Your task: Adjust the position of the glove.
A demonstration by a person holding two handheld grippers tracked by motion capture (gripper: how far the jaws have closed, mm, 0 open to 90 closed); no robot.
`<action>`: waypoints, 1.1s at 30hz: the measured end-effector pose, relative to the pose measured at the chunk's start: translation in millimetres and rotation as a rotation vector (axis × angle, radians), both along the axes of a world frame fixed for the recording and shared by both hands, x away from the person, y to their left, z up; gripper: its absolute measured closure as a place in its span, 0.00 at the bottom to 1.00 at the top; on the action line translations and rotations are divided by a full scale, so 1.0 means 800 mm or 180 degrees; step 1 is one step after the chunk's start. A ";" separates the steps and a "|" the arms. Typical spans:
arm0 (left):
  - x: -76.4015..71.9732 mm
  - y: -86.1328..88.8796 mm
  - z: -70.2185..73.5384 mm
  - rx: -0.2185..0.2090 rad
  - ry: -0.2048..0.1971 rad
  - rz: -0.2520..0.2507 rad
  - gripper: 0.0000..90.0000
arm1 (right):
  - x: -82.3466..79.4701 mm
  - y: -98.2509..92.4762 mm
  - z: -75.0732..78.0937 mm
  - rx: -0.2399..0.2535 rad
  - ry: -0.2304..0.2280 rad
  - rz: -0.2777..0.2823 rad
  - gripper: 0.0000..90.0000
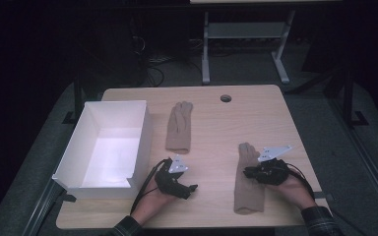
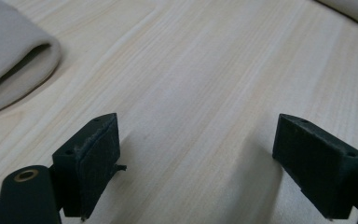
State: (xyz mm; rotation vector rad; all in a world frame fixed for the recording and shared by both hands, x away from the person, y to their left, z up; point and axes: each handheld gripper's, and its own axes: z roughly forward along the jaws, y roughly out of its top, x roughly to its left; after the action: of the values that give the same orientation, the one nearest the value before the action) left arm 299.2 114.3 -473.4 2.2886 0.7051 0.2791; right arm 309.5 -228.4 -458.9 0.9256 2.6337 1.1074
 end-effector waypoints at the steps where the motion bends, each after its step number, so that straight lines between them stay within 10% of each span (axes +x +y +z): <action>1: 0.000 0.000 0.000 0.0000 0.0000 0.0000 0.16 | 0.001 -0.003 0.002 0.0026 -0.0038 -0.0052 0.81; 7: 0.008 -0.003 0.010 -0.0004 0.0054 0.0141 0.29 | 0.001 -0.029 0.005 0.0021 -0.0214 -0.0413 0.54; 19: 0.056 -0.002 0.039 -0.0135 -0.0009 0.0437 0.99 | 0.018 -0.088 -0.021 -0.0164 -0.0199 -0.1127 0.27; 33: 0.126 -0.010 0.051 -0.0211 -0.0026 0.0832 0.99 | 0.021 -0.101 -0.030 -0.0068 -0.0282 -0.1233 0.19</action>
State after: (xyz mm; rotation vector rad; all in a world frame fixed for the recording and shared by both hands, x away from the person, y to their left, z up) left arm 399.9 106.0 -432.7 2.1309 0.9962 0.3803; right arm 326.6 -308.8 -482.7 1.2793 2.2584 0.9933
